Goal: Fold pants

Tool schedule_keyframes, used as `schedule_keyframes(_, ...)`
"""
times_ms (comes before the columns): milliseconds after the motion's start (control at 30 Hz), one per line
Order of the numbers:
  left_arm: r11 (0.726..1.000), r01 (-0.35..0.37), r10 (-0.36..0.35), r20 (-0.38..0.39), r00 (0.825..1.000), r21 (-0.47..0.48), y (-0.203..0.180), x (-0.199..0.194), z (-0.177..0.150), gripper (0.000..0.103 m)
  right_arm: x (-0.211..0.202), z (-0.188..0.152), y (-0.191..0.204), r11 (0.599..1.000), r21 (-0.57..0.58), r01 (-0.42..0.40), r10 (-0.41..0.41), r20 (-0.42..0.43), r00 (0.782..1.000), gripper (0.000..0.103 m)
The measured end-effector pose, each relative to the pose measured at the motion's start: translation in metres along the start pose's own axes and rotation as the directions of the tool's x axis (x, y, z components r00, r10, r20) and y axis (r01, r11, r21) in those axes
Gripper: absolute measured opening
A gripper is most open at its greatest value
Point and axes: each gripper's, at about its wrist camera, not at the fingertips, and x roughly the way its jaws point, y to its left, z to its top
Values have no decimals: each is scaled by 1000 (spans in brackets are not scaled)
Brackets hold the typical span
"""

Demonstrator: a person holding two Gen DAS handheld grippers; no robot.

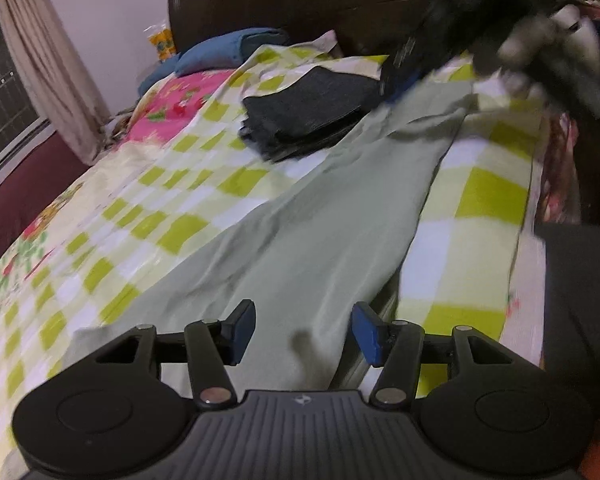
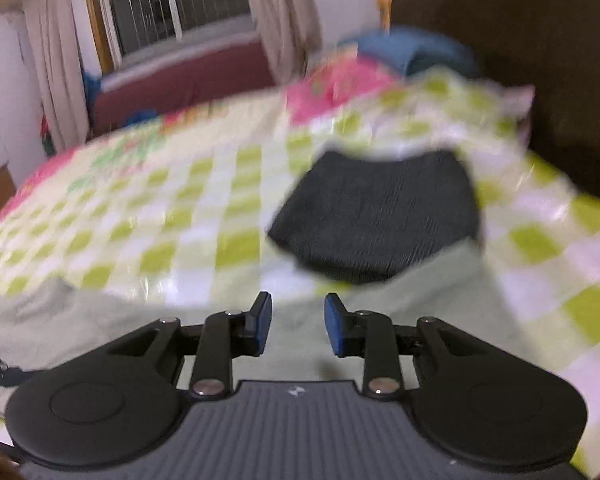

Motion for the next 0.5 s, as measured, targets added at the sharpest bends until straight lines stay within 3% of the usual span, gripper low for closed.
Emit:
schedule_keyframes(67, 998, 57, -58, -32, 998, -8, -8, 15, 2, 68, 26, -8, -31, 992, 38, 117, -114, -73, 991, 28)
schedule_keyframes(133, 996, 85, -85, -65, 994, -5, -15, 25, -2, 68, 44, -12, -61, 980, 91, 177, -164, -142, 976, 10)
schedule_keyframes(167, 997, 80, -79, -65, 995, 4, -18, 26, -3, 68, 38, -10, -66, 979, 112, 172, -156, -138, 978, 5)
schedule_keyframes(200, 997, 77, -76, -60, 995, 5, -17, 24, -3, 68, 30, -6, -64, 982, 101, 159, -148, -110, 983, 15)
schedule_keyframes(267, 997, 78, -78, -61, 995, -10, -12, 21, 0, 68, 16, 0, -51, 989, 10, 148, -148, -47, 988, 20)
schedule_keyframes(367, 999, 49, -48, -21, 999, 18, -6, 18, 12, 68, 21, 7, -31, 995, -90, 52, -55, -32, 998, 22)
schedule_keyframes(500, 997, 13, -16, 40, 999, 77, 7, 20, 36, 69, 41, 9, -1, 943, -331, -19, -6, -74, 997, 24)
